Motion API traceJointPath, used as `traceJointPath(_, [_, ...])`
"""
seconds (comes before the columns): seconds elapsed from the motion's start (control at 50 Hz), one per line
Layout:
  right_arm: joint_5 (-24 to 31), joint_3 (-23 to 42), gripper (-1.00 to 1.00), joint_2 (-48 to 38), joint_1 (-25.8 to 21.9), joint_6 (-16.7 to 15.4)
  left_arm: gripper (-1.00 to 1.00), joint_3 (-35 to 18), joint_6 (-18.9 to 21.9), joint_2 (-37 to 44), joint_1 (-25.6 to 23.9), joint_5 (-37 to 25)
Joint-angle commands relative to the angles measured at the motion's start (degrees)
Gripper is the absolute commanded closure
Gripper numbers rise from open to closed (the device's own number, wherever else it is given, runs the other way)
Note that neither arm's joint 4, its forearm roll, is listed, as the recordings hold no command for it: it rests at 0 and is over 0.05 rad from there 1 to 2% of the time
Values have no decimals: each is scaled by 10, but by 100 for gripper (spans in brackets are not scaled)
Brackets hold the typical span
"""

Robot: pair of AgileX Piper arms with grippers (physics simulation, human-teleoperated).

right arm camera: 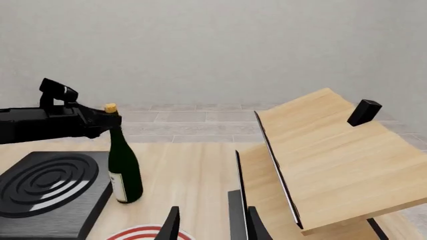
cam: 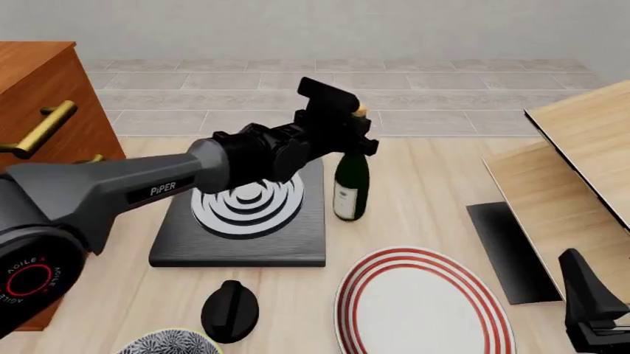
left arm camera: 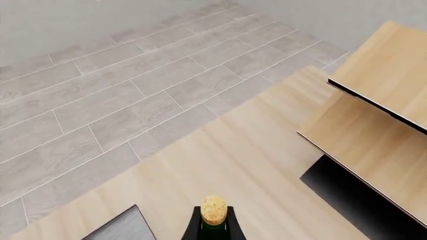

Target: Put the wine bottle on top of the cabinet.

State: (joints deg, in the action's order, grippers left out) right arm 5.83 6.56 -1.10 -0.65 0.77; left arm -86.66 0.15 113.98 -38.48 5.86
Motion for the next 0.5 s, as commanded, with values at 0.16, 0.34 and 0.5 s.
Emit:
traceJointPath(0.16, [0, 0, -100, 0, 0, 0, 100, -19, 3, -38, -5, -26])
traceJointPath(0.34, [0, 0, -100, -1, 1, -1, 100, -15, 5, -66, -19, -42])
traceJointPath(0.5, [0, 0, -100, -1, 1, -1, 100, -10, -3, -95, -25, -50])
